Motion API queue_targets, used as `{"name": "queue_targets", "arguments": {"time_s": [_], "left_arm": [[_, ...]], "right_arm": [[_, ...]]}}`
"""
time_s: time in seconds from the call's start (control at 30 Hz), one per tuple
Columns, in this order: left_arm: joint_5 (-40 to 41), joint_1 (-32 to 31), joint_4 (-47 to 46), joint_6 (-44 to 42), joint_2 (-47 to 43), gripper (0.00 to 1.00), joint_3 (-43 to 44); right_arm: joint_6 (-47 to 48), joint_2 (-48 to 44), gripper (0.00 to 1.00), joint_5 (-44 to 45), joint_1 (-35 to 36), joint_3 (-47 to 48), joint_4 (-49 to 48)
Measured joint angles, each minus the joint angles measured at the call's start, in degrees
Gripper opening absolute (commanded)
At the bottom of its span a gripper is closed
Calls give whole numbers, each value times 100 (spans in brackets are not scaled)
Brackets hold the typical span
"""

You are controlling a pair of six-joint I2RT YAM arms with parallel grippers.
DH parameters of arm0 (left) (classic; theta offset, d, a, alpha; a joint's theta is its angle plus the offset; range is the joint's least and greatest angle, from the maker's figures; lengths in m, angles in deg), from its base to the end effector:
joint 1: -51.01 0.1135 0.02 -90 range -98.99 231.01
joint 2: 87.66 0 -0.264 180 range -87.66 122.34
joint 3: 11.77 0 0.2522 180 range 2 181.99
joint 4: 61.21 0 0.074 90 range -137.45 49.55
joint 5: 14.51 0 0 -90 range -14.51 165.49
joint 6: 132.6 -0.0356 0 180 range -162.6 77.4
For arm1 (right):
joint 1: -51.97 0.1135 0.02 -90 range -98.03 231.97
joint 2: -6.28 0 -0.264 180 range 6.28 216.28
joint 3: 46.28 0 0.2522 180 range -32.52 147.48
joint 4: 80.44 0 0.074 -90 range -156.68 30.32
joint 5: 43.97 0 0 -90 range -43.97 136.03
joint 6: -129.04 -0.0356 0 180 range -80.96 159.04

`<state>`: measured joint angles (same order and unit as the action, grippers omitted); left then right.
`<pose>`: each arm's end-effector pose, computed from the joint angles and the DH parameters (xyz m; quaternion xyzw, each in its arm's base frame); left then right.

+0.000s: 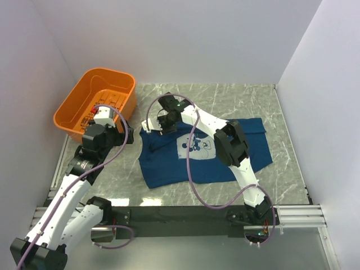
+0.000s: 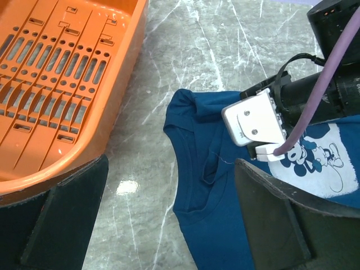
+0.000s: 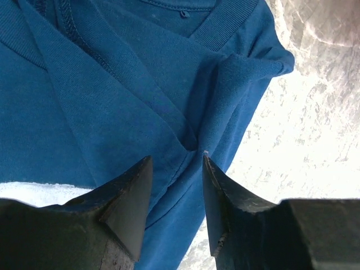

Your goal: Fold and stack the t-shirts

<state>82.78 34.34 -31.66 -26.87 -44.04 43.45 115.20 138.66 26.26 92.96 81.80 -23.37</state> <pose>0.1737 -0.0473 0.3126 -0.0308 0.8074 -0.1144 0.5780 0.3702 0.3377 0.1952 -0.8367 0.4615 0.0850 0.2825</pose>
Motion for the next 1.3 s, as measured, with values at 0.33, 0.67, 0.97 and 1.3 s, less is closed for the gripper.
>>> {"name": "queue_targets", "arguments": {"time_s": [0.33, 0.67, 0.97, 1.3], "left_arm": [[-61, 11, -2, 2, -31, 98, 0], [-101, 20, -2, 0, -31, 98, 0], [-101, 20, -2, 0, -31, 98, 0], [-101, 20, -2, 2, -28, 98, 0]], "right_arm": [[-26, 236, 47, 181, 28, 87, -72], [-98, 363, 27, 243, 28, 142, -103], [-269, 330, 8, 205, 28, 140, -127], [-597, -640, 0, -28, 28, -599, -254]]}}
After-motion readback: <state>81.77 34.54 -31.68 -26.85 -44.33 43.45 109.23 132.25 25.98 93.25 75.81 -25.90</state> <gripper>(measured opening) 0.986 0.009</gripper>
